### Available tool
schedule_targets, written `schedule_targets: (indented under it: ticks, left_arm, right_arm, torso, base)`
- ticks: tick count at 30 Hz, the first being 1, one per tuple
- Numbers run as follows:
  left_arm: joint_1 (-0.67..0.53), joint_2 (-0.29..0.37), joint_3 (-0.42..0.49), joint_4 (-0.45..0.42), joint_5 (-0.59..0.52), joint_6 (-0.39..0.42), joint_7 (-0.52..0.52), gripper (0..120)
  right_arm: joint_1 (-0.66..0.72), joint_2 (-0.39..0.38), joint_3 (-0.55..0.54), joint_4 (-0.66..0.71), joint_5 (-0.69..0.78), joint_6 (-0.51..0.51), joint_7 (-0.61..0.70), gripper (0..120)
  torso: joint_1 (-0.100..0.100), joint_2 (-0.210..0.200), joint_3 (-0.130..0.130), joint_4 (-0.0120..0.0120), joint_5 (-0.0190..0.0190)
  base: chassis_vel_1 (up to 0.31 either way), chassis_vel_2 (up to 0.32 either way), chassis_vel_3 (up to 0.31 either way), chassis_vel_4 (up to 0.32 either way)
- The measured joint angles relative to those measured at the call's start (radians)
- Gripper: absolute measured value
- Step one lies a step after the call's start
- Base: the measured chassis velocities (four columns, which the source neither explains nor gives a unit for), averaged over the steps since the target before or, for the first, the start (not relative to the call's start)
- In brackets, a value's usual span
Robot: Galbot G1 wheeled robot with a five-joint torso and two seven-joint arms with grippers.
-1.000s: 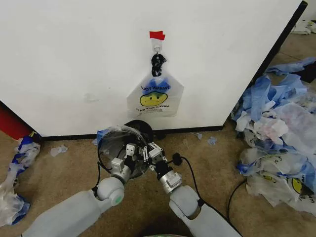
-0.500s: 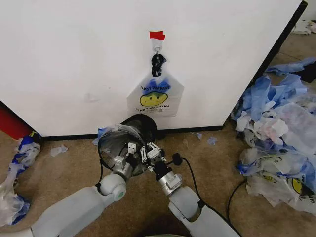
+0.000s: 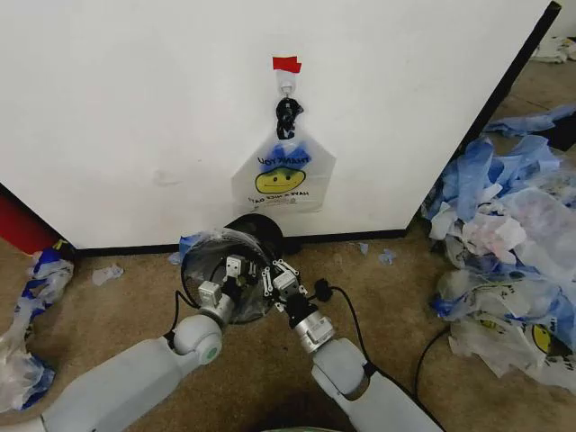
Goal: Pick up the garbage bag from the wall and place it over the trash bin.
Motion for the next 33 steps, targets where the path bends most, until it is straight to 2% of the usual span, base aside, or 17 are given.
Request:
schedule_targets:
  ticks: [8,17,26,33]
  left_arm:
    - [-0.061,-0.031,0.068,0.050,-0.003,-0.032,0.058,0]
    - [-0.094,-0.043,0.086,0.087,-0.006,-0.040,0.070,0]
    - [-0.027,0.004,0.024,0.062,0.019,-0.043,0.077,0]
    - [0.049,0.072,-0.027,-0.027,0.038,-0.042,0.077,0]
  right_arm:
    - [-0.018,0.001,-0.003,0.014,-0.016,0.005,-0.008,0]
    - [-0.033,-0.004,-0.005,0.031,-0.019,0.010,-0.012,0]
    - [-0.006,-0.008,0.013,0.009,0.011,0.010,-0.010,0]
    - [0.005,-0.005,0.030,-0.016,0.036,0.006,-0.004,0]
  torso:
    - [0.000,0.000,0.000,-0.0001,0.0000]
    - [0.000,0.000,0.000,0.0000,0.0001]
    - [0.000,0.000,0.000,-0.0001,-0.0002]
    - [0.000,0.000,0.000,-0.0001,0.0001]
  base:
    - [0.000,0.000,0.000,0.000]
    - [0.000,0.000,0.000,0.000]
    - [0.000,0.000,0.000,0.000]
    - [0.000,0.000,0.000,0.000]
